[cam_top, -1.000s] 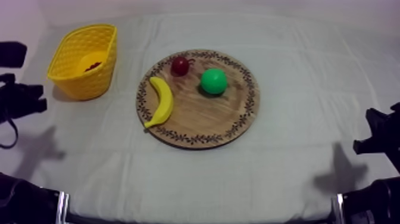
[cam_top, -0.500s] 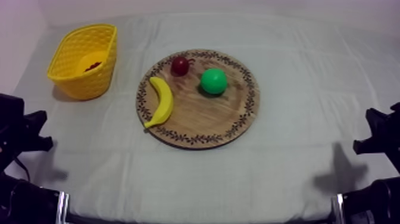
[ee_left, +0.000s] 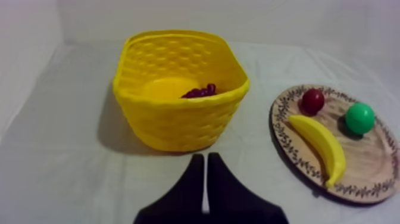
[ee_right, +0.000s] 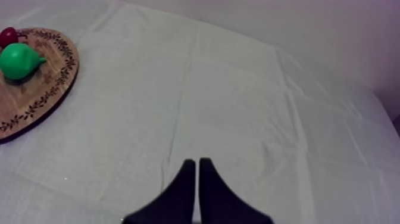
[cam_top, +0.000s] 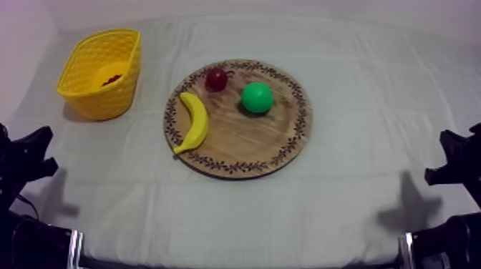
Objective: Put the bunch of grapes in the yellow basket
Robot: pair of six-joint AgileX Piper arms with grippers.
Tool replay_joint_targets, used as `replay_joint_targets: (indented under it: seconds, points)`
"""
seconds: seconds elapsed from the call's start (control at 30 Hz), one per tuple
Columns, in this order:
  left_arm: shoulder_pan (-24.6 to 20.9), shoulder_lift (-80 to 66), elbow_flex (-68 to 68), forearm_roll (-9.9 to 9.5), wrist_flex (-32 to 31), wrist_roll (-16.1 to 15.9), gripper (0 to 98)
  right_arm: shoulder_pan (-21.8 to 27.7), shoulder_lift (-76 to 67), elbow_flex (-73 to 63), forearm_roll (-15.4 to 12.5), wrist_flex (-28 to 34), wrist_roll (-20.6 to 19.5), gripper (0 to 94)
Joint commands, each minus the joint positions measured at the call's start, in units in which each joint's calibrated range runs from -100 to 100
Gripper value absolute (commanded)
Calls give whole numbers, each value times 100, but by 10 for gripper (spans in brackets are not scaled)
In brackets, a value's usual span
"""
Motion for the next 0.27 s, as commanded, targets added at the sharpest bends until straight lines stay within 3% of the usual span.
replay_joint_targets:
  seconds: [0.0, 0.23]
  points:
    - [3, -1, 58, -19, -255, 201, 0, 2, 0, -4, -2, 0, -1, 3]
    - [6, -8, 117, -48, -420, 260, 0, 2, 0, -4, -2, 0, 0, 3]
